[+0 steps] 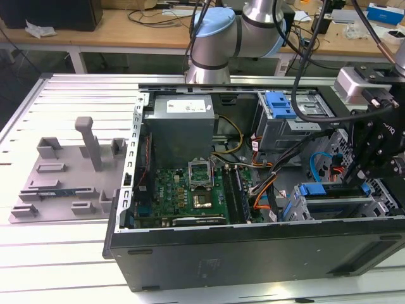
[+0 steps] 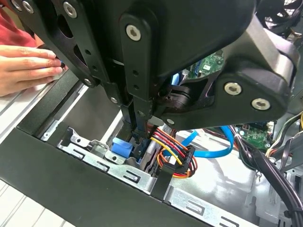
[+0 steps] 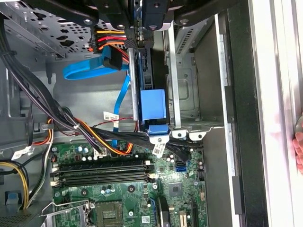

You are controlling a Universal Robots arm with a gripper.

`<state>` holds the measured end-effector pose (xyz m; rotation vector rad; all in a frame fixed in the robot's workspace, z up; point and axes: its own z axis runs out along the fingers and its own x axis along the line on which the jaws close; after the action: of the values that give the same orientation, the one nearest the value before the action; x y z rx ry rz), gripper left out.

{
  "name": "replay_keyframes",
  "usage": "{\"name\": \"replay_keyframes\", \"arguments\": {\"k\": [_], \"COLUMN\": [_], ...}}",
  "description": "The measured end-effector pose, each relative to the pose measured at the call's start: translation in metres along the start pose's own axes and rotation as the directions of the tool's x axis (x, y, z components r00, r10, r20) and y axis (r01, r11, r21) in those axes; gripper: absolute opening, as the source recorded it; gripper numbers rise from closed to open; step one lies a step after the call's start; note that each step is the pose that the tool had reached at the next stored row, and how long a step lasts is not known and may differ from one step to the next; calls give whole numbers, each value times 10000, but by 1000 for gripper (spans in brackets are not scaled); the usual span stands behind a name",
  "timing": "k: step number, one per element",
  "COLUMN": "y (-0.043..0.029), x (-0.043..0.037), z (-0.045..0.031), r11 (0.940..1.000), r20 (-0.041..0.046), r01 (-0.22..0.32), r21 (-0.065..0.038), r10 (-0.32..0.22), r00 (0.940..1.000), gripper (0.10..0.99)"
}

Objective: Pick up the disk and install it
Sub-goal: 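Insert the first disk wire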

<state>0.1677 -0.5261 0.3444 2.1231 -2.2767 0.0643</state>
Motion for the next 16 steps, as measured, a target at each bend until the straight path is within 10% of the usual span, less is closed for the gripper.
{"name": "replay_keyframes", "arguments": {"k": [13, 16], "y": [1, 0], "x": [-4, -1], "z": [93, 29], "r11": [10000, 10000], "r20": [10, -1], "r01": [0, 0], "r21": [0, 0], "r10": [0, 0], "r00": [10000, 10000], "gripper": [176, 302]}}
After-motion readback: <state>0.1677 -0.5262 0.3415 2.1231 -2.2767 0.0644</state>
